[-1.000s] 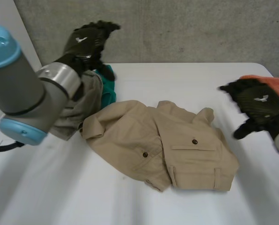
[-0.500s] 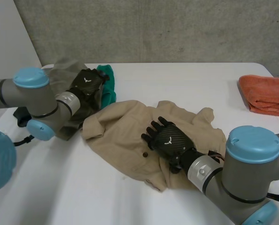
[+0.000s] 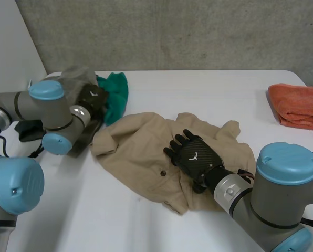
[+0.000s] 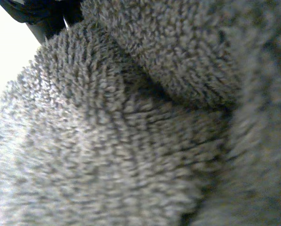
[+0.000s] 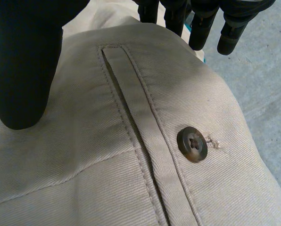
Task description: Fold the laundry.
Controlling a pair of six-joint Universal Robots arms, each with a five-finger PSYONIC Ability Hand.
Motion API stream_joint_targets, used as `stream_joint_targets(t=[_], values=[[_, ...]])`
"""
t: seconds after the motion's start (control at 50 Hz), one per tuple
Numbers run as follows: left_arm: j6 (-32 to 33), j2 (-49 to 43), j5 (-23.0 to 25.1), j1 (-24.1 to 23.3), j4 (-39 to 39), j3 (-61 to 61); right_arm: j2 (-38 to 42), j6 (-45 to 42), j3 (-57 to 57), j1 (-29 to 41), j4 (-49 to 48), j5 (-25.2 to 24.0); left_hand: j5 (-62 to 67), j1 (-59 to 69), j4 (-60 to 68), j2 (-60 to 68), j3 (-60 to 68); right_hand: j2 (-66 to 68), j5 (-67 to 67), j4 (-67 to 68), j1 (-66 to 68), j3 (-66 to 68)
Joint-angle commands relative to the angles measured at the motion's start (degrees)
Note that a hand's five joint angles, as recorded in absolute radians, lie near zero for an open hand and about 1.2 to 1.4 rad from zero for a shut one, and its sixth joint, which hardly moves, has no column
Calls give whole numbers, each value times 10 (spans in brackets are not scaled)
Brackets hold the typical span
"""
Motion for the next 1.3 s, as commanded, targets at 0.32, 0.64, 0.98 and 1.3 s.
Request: stream_joint_targets(t=[0.32,0.64,0.98,1.3], values=[[79,120,-256,95,160,-93,-2,0,1,3,1,4,185,174,117,124,158,-24,-28,-23,-32,-22],[59,261,-85,12,175,-323,-6,1,1,0,1,20,-501,-513,-569,-562,-529,-24,-28,-23,-32,-22],[42,78,-1,-10,88,-148,-5,1,6,-1,0,21,-484,-496,-552,-545,-512,-24,-28,-23,-32,-22],[38,-50,-41,17,58,57,-5,0,3,-2,0,21,185,174,117,124,158,-24,-28,-23,-32,-22]])
